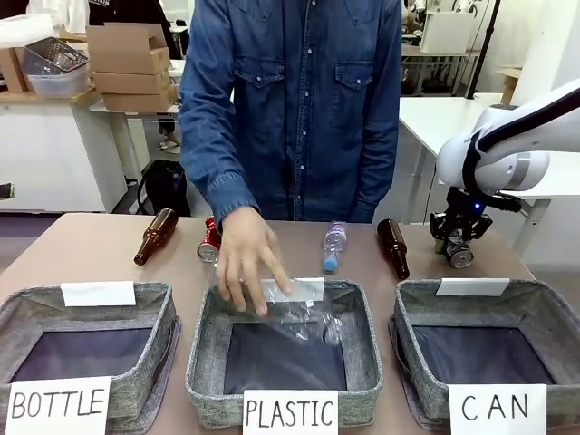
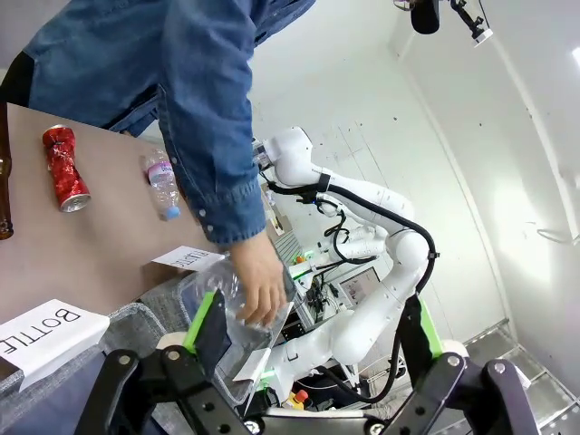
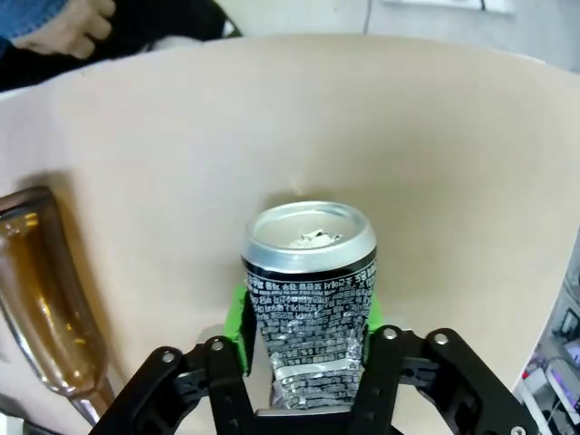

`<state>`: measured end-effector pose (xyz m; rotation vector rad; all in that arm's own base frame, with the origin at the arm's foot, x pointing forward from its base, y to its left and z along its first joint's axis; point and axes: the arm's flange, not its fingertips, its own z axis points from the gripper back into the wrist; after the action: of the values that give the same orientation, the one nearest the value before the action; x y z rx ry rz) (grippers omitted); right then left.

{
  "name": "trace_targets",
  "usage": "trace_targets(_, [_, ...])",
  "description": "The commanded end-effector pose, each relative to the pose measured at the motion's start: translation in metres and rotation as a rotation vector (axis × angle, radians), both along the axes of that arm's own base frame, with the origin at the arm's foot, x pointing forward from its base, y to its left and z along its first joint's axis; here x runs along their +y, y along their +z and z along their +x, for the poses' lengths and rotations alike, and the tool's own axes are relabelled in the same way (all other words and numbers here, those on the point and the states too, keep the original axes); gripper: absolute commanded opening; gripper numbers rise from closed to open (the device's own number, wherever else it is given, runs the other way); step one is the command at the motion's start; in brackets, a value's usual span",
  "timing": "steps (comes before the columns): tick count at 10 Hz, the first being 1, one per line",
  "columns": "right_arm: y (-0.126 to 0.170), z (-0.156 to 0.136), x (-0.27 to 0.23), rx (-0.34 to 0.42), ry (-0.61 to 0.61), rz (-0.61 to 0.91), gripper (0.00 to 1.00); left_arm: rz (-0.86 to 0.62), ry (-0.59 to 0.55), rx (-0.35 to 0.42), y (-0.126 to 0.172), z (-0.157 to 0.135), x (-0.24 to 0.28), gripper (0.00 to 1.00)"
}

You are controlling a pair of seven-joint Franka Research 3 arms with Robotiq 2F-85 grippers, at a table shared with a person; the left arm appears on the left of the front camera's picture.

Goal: Sort the can waste into the basket.
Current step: Pick up the can waste from the table and place it in the right Fabric basket.

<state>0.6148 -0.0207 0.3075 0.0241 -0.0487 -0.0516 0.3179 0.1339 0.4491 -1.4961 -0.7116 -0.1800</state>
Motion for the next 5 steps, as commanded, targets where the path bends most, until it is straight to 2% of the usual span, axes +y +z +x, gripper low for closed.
trace_targets(1, [0.0024,0.0063,0.0038,0.024,-0.029,-0.043,0.0,-0.012,0.001,-0.029,0.0005,0.0002,-0.0019,1.0])
trace_targets(3, [0.0062,0.0066,-0.0007,0.024,-0.055,-0.004,0.0,-0.012,0.001,-0.029,0.0005,0.0002,-0.0019,1.0])
trace_targets(4, [0.0078,0.0064,-0.0013,0.022,-0.052,0.009,0.33,-0.012,0.001,-0.029,0.0005,0.0002,-0.0019,1.0])
trace_targets(5, [0.0089,0.0057,-0.0018,0.023,-0.045,0.006,0.33,-0.012,0.001,-0.029,0.0005,0.0002,-0.0019,1.0])
